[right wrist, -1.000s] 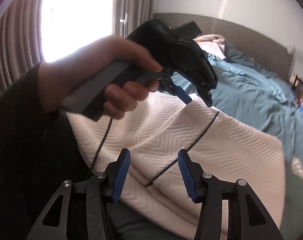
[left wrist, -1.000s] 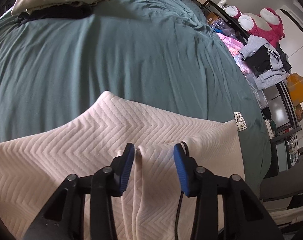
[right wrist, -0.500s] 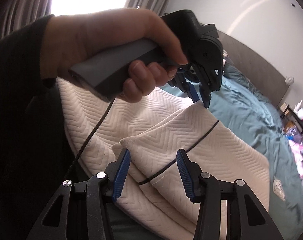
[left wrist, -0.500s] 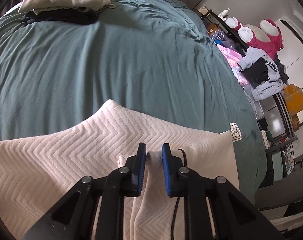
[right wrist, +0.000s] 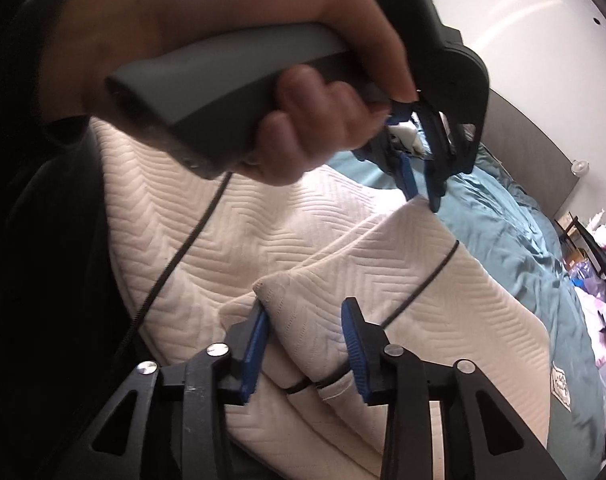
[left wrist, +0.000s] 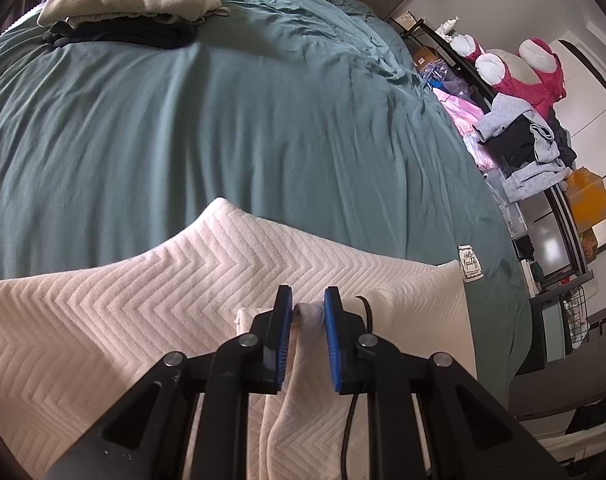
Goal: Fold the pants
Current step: 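Grasp the folded edge with the left gripper while the right gripper holds it, then open both grippers and release the folded pants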
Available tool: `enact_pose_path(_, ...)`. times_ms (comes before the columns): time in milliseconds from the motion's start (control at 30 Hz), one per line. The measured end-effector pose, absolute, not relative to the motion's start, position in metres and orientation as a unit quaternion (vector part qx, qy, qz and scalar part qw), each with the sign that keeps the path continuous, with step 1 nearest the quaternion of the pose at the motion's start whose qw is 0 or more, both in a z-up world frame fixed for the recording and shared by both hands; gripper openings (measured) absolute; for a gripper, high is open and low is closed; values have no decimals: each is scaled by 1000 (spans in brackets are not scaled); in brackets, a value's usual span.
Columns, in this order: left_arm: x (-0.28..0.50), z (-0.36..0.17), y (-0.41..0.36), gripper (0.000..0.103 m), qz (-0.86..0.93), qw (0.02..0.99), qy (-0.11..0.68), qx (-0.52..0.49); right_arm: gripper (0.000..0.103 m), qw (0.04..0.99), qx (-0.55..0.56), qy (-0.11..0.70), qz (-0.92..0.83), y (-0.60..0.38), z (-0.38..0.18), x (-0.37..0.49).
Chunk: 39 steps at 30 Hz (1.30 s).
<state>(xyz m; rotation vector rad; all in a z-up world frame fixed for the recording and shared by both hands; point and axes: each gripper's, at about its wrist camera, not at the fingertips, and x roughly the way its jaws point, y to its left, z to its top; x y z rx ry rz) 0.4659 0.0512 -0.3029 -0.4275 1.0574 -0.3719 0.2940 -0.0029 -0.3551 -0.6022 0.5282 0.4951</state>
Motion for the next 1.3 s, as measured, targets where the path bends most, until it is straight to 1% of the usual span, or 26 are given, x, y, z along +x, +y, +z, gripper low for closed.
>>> enact_pose_path(133,466,-302,51,15,-175,826,497,-201,103,900,-264,246,244,-9,-348,294)
enact_pose_path(467,460,-296,52,15,-179,829,490,-203,103,915,-119,248,294,-48,-310,296)
enact_pose_path(600,454,-293,61,15,-179,829,488,-208,103,913,-117,241,308,-47,-303,288)
enact_pose_path(700,451,-301,65,15,-158,824,507,-198,103,906,-131,245,320,-42,-309,281)
enact_pose_path(833,454,-316,67,15,-138,815,527,-196,103,893,-150,274,325,-31,-325,282)
enact_pose_path(967,459,-318,68,14,-100,829,526,-161,103,879,-159,308,328,-23,-343,287)
enact_pose_path(1067,462,-322,71,15,-102,822,534,-172,103,875,-161,319,327,-19,-352,289)
enact_pose_path(1133,461,-315,72,15,-113,823,525,-182,103,871,-164,325,331,-17,-355,288)
enact_pose_path(1200,455,-299,70,15,-128,837,501,-178,103,873,-158,323,330,-17,-355,285)
enact_pose_path(1300,446,-282,61,20,-152,851,478,-154,103,866,-127,340,344,-21,-353,289)
